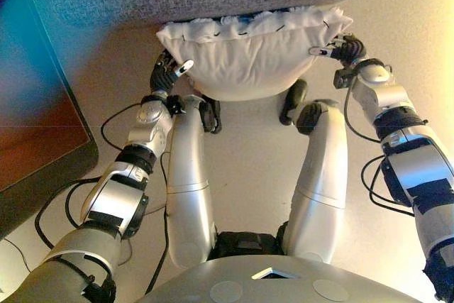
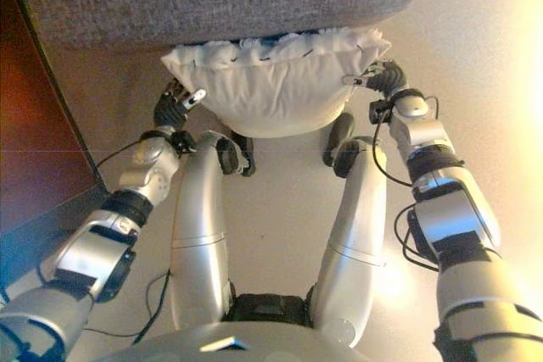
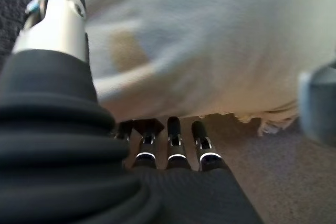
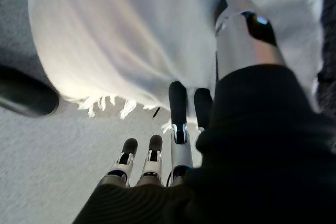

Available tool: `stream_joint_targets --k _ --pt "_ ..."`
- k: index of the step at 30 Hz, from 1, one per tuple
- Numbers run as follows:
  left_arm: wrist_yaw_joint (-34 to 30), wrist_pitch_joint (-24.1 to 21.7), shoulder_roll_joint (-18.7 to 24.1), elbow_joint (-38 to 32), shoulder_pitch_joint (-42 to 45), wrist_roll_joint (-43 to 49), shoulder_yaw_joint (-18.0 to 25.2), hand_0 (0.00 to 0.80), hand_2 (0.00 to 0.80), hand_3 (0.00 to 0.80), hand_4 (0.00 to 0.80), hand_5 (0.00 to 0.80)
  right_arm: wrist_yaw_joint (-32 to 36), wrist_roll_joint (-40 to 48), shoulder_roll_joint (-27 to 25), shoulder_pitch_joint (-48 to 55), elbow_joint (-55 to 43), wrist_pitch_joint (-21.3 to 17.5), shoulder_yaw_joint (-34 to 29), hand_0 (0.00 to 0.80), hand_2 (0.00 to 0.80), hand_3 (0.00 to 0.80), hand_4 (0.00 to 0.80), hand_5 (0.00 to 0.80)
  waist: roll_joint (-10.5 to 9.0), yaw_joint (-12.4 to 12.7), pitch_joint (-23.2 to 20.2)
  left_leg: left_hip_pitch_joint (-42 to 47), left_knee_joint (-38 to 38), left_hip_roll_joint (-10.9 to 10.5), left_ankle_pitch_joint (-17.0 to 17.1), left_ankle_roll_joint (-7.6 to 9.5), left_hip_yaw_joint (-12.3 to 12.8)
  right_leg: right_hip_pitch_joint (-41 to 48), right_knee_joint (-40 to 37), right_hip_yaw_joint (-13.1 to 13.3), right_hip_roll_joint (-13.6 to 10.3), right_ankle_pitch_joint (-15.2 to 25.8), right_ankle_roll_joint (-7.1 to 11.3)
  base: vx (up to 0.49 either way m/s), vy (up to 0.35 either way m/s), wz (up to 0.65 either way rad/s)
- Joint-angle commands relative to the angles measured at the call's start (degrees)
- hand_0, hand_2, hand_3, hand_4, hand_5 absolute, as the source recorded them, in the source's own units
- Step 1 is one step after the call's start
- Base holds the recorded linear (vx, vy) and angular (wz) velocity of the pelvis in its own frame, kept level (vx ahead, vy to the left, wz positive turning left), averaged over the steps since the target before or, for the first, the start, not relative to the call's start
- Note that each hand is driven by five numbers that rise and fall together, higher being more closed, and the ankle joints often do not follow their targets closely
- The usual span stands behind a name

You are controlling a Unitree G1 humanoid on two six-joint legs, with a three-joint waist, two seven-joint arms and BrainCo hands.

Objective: Pick up the cushion and take it to the sofa

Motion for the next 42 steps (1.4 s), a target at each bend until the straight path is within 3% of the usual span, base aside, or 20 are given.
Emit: stream_joint_targets --k 1,8,13,21,22,23,24,25,26,42 --pt "2.1 -0.9 -0.5 0.3 0.8 0.4 1.0 0.000 0.000 0.000 0.000 0.000 -1.6 0.6 -0.7 -0.4 1.1 -1.3 -1.9 0.000 0.000 0.000 0.000 0.000 2.61 -1.4 -0.6 1.4 -4.6 -1.8 2.2 1.48 1.8 5.0 -1.4 0.4 0.9 -2.1 1.25 0.002 -0.044 0.01" --pt "3.2 -1.8 -0.6 1.5 0.9 0.6 1.0 0.000 0.000 0.000 0.000 0.000 0.8 -0.8 -0.9 -1.3 -1.1 -2.5 0.2 0.000 0.000 0.000 0.000 0.000 2.16 -1.1 -0.6 0.9 -5.6 -2.3 2.6 1.47 1.6 4.7 -2.4 0.0 1.0 -1.7 1.15 -0.001 -0.011 0.00" --pt "4.7 0.3 -0.8 3.7 -3.0 1.7 0.0 0.000 0.000 0.000 0.000 0.000 2.5 -1.8 0.8 -4.1 -3.3 -2.0 3.1 0.000 0.000 0.000 0.000 0.000 1.78 -1.4 -0.6 0.2 -5.9 -2.4 2.9 1.42 1.8 4.0 -2.4 0.0 1.0 -1.8 1.14 0.000 0.000 0.00" --pt "0.1 -0.4 -1.7 2.5 -10.0 -0.5 -3.1 0.000 0.000 0.000 0.000 0.000 3.9 -3.7 4.1 -7.6 -8.4 -0.1 8.3 0.000 0.000 0.000 0.000 0.000 1.56 -2.3 -0.6 -1.2 -6.3 -2.4 3.5 1.20 2.2 2.4 -3.3 0.6 1.2 -1.0 1.22 0.000 0.000 0.00" --pt "-0.3 -0.4 -1.9 1.6 -10.6 -0.9 -3.8 0.082 0.082 0.082 0.082 0.082 4.3 -4.0 4.5 -7.7 -9.2 0.0 9.1 0.000 0.000 0.000 0.000 0.000 1.67 -2.4 -0.6 -1.3 -6.5 -2.4 3.6 1.18 2.3 2.4 -3.7 0.7 1.2 -0.7 1.28 0.000 0.000 0.00" --pt "-0.5 -0.5 -2.2 1.0 -10.7 -1.0 -4.2 0.408 0.408 0.408 0.408 0.408 4.7 -4.3 4.8 -7.8 -9.8 0.2 9.6 0.094 0.094 0.094 0.094 0.094 1.75 -2.4 -0.6 -1.3 -6.6 -2.5 3.6 1.16 2.4 2.4 -3.9 0.7 1.2 -0.6 1.31 0.001 0.031 -0.02" --pt "-0.8 -0.6 -2.4 0.6 -10.9 -0.9 -4.5 0.555 0.555 0.555 0.555 0.555 5.2 -4.6 5.0 -7.8 -10.2 0.3 10.0 0.436 0.436 0.436 0.436 0.436 1.81 -2.4 -0.6 -1.2 -6.6 -2.5 3.7 1.15 2.5 2.4 -4.1 0.8 1.2 -0.4 1.34 0.000 0.000 0.00" --pt "-0.7 -0.4 -2.7 -0.2 -11.1 -1.0 -5.1 0.709 0.709 0.709 0.709 0.709 5.2 -4.6 5.4 -7.8 -11.0 0.6 10.6 0.649 0.649 0.649 0.649 0.649 1.86 -2.5 -0.6 -1.2 -6.7 -2.5 3.7 1.12 2.5 2.5 -4.2 0.8 1.1 -0.2 1.39 0.000 0.000 0.00" --pt "-0.8 -0.4 -2.9 -0.6 -11.1 -1.0 -5.3 0.800 0.800 0.800 0.800 0.800 5.3 -4.7 5.7 -7.7 -11.4 0.6 10.8 0.800 0.800 0.800 0.800 0.800 1.88 -2.5 -0.6 -1.2 -6.6 -2.5 3.8 1.10 2.5 2.5 -4.3 0.9 1.1 -0.1 1.42 0.000 0.000 0.00" --pt "-2.4 -1.2 -2.6 -3.0 -9.0 -1.2 -4.9 0.800 0.800 0.800 0.800 0.800 4.4 -0.4 6.7 -2.9 -14.2 0.3 9.7 0.800 0.800 0.800 0.800 0.800 1.92 -2.6 -0.6 -0.5 -4.9 -1.8 3.7 1.17 2.5 3.4 -3.3 1.5 1.0 0.4 1.47 0.000 0.000 0.00"
